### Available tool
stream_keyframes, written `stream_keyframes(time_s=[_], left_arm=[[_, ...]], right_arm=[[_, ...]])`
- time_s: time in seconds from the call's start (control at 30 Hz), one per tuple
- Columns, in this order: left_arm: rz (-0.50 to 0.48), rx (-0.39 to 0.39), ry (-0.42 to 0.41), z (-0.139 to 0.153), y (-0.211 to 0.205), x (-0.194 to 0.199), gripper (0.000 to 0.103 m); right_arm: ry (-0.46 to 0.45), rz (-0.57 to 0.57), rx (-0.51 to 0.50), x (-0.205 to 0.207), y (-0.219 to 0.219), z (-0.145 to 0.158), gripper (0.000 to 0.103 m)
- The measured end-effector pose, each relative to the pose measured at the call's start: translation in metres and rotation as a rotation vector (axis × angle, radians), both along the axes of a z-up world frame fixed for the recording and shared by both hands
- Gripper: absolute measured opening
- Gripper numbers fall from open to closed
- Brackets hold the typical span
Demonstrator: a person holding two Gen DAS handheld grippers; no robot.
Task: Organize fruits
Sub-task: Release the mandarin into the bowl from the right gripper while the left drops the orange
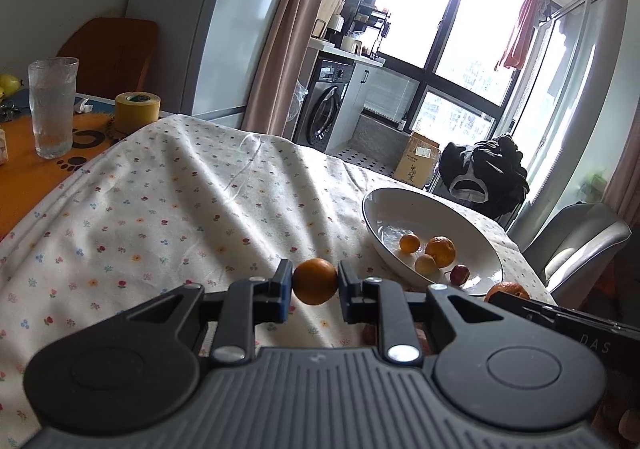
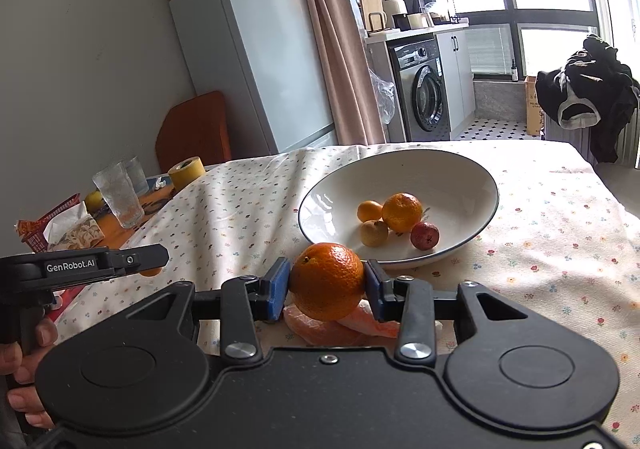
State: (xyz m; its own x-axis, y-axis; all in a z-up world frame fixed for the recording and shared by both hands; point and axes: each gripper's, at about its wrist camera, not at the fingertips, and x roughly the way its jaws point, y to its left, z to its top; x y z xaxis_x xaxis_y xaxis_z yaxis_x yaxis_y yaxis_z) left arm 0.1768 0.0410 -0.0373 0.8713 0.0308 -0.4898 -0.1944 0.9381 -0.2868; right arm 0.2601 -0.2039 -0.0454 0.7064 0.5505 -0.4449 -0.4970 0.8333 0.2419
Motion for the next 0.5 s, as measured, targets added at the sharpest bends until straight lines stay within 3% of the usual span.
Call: stream_keyframes(time_s=[0.5], left_arm=[[-0.077,0.02,-0.005,0.014,-0.032,0.05,0.022]], right_arm=[[-0.027,-0.056,0.043,0.035,-0.028,0.007,0.038]])
